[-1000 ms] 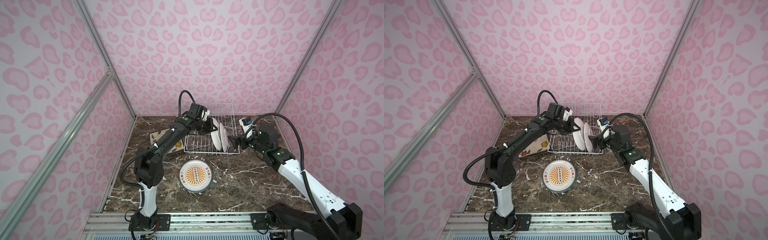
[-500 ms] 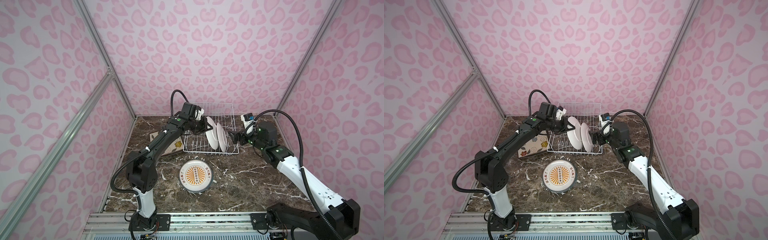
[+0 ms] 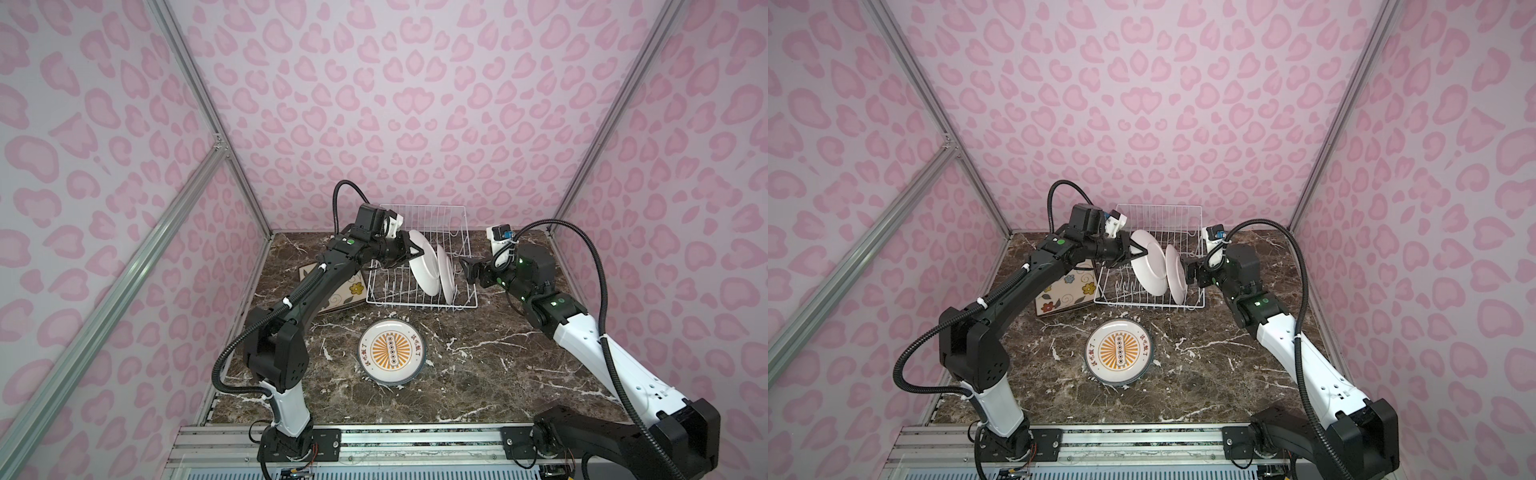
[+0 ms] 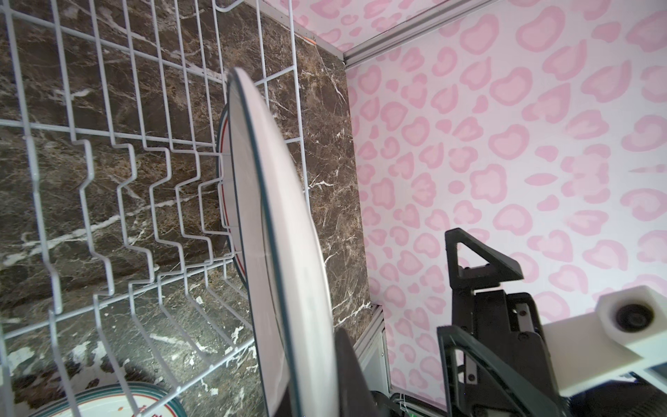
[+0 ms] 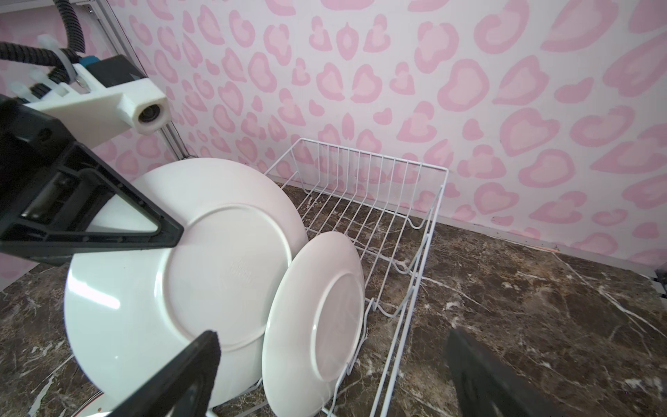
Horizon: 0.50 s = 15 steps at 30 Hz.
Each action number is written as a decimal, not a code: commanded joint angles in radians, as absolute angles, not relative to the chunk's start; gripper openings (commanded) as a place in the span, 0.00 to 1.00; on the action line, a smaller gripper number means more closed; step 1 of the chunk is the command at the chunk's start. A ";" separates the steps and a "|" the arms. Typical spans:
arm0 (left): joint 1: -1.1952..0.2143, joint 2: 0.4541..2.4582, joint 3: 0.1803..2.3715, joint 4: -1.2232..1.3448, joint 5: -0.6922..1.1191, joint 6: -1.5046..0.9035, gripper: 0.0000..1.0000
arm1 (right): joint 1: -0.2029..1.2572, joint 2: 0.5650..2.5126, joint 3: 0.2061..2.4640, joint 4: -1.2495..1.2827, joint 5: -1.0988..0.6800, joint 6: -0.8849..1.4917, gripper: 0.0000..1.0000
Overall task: Unload the plates from the dish rack
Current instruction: Pick up a plate from the dish rack.
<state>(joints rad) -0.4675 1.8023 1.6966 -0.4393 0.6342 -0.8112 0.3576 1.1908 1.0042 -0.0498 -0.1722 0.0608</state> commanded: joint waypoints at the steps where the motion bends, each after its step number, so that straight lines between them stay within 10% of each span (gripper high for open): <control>1: -0.453 1.779 1.703 -0.369 0.675 -0.836 0.04 | 0.358 1.195 1.010 -0.032 -0.153 0.069 0.99; 15: -0.419 1.742 1.754 -0.430 0.617 -0.745 0.03 | 0.356 1.198 1.013 -0.002 -0.167 0.080 0.99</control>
